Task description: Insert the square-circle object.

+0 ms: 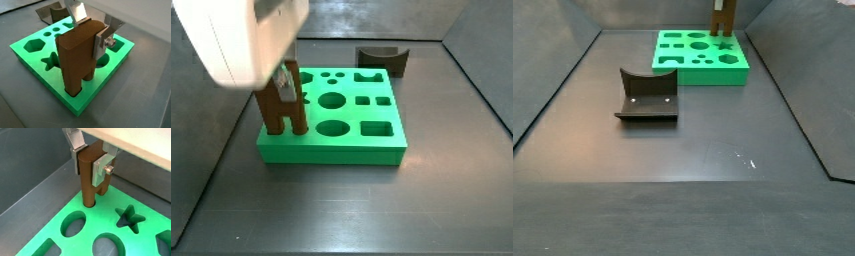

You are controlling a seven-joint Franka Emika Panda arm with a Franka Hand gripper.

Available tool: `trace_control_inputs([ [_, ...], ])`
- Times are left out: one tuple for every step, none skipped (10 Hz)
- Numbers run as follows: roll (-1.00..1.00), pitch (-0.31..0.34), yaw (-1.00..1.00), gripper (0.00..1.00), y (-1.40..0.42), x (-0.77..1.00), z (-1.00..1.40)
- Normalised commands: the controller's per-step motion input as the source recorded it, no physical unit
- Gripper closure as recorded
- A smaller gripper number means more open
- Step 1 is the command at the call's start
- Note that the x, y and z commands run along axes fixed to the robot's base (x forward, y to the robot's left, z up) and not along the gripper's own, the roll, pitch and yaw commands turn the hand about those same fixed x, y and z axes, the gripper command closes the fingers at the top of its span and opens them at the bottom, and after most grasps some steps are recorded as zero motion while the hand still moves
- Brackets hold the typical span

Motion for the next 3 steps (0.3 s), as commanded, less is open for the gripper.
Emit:
trace_control_inputs([
  [-0.05, 0.0, -0.09, 1.0, -0.05, 0.31, -0.35],
  [-0.25, -0.141, -0.11, 1.0, 0.0, 0.11, -0.59],
  [-0.01, -0.103, 0.0, 1.0, -0.08, 0.02, -0.3],
])
